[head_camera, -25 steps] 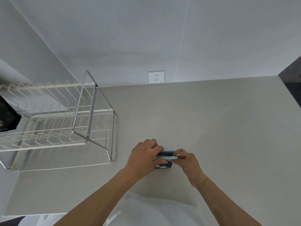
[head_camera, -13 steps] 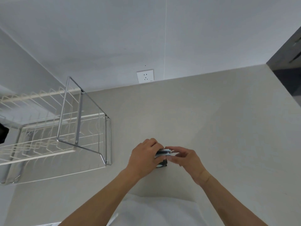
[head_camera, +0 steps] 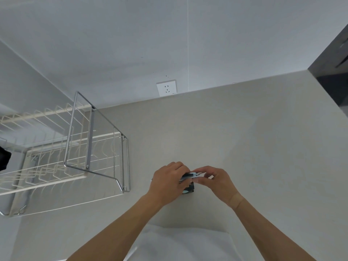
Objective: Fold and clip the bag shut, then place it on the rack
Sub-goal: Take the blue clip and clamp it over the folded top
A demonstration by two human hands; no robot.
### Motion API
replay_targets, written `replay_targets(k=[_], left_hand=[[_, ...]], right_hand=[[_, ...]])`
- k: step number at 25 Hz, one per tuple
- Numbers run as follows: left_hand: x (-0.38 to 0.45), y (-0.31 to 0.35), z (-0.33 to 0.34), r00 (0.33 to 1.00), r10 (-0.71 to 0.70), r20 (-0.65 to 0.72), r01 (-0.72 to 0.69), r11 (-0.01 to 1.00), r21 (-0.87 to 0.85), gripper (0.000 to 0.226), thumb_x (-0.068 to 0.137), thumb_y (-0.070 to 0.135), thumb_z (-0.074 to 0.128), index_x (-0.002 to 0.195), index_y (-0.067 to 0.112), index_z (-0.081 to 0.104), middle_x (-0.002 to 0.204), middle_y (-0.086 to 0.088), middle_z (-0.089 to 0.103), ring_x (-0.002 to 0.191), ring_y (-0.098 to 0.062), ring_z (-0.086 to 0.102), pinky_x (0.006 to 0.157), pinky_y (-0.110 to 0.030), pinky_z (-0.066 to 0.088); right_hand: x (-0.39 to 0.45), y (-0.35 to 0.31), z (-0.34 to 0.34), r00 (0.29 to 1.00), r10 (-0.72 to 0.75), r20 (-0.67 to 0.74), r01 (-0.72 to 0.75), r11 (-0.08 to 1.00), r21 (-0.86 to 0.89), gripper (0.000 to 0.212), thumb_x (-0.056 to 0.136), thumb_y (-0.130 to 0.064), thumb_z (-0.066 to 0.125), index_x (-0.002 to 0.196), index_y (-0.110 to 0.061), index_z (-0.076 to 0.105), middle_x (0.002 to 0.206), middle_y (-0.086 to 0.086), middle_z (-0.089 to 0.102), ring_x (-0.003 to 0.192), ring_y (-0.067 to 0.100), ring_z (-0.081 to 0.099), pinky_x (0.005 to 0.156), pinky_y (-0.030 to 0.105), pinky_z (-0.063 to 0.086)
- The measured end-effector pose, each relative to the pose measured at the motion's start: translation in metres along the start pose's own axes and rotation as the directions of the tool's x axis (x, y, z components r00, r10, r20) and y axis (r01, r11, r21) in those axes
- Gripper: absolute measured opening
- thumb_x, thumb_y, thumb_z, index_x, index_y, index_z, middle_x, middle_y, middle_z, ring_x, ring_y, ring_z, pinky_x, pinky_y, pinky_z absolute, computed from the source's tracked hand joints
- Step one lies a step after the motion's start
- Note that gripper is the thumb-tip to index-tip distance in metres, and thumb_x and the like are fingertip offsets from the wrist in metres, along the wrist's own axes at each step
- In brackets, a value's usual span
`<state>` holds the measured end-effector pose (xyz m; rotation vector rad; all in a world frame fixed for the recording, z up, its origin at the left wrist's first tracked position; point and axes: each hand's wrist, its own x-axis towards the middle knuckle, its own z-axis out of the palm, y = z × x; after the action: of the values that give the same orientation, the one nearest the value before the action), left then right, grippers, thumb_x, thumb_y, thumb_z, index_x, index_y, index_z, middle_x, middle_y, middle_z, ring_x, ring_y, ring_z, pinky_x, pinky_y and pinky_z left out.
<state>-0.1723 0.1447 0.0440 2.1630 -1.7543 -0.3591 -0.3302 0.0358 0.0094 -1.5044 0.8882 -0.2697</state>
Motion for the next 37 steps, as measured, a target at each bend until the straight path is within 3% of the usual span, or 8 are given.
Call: replay_targets(k=[4, 15, 21, 27, 31, 37], left_hand=[[-0.002, -0.002, 0.001, 1.0, -0.002, 0.0, 0.002, 1.0, -0.014, 0.014, 0.085, 0.034, 0.067, 0.093, 0.023, 0.065, 0.087, 0.009, 0.067, 0.072, -0.013, 0.057, 0.056, -0.027, 0.049], [-0.004, 0.002, 0.002, 1.0, 0.008, -0.024, -0.009, 1.0, -0.024, 0.01, 0.082, 0.029, 0.068, 0.086, 0.02, 0.065, 0.079, 0.007, 0.067, 0.066, -0.014, 0.056, 0.055, -0.022, 0.033], [-0.006, -0.002, 0.002, 0.999, 0.045, 0.002, -0.045, 0.999, -0.007, 0.014, 0.086, 0.034, 0.066, 0.093, 0.022, 0.066, 0.087, 0.008, 0.067, 0.072, -0.014, 0.058, 0.063, -0.021, 0.032], [-0.004, -0.002, -0.006, 1.0, -0.023, -0.016, 0.021, 0.988, -0.151, 0.019, 0.089, 0.035, 0.063, 0.107, 0.028, 0.066, 0.101, 0.011, 0.069, 0.088, -0.011, 0.06, 0.073, -0.024, 0.043], [-0.002, 0.005, -0.006, 0.993, -0.116, -0.008, 0.108, 0.951, -0.289, 0.007, 0.087, 0.027, 0.069, 0.09, 0.022, 0.072, 0.088, 0.009, 0.07, 0.079, -0.011, 0.061, 0.066, -0.032, 0.052], [-0.001, 0.007, -0.007, 0.966, -0.259, -0.004, 0.218, 0.821, -0.528, 0.004, 0.079, 0.014, 0.075, 0.077, 0.017, 0.074, 0.077, 0.006, 0.07, 0.072, -0.011, 0.063, 0.067, -0.036, 0.052]], right_hand=[[0.001, 0.002, 0.0, 0.999, -0.03, 0.017, 0.031, 0.999, -0.03, 0.018, 0.077, -0.018, 0.08, 0.085, -0.034, 0.076, 0.081, -0.025, 0.072, 0.063, 0.0, 0.053, 0.061, 0.008, 0.043], [0.005, 0.006, -0.004, 0.995, -0.048, 0.088, 0.05, 0.998, -0.029, 0.008, 0.077, -0.018, 0.08, 0.084, -0.021, 0.076, 0.072, -0.023, 0.069, 0.059, -0.002, 0.052, 0.056, 0.007, 0.04], [0.006, 0.001, -0.007, 0.988, 0.024, 0.152, -0.029, 0.999, 0.027, 0.012, 0.073, -0.02, 0.084, 0.082, -0.027, 0.079, 0.073, -0.016, 0.073, 0.066, 0.0, 0.06, 0.067, 0.006, 0.046], [-0.002, 0.004, -0.002, 0.996, 0.074, 0.052, -0.084, 0.975, 0.208, 0.019, 0.074, -0.017, 0.083, 0.087, -0.03, 0.079, 0.084, -0.01, 0.077, 0.067, 0.002, 0.064, 0.055, 0.014, 0.048], [-0.001, 0.002, 0.0, 0.995, 0.078, 0.057, -0.088, 0.972, 0.219, 0.017, 0.075, -0.014, 0.083, 0.085, -0.027, 0.08, 0.08, -0.008, 0.077, 0.067, 0.003, 0.065, 0.055, 0.012, 0.047], [0.003, -0.004, 0.003, 0.996, 0.071, 0.059, -0.084, 0.958, 0.274, 0.017, 0.074, -0.003, 0.081, 0.078, -0.02, 0.081, 0.07, -0.008, 0.076, 0.062, 0.0, 0.065, 0.055, 0.009, 0.048]])
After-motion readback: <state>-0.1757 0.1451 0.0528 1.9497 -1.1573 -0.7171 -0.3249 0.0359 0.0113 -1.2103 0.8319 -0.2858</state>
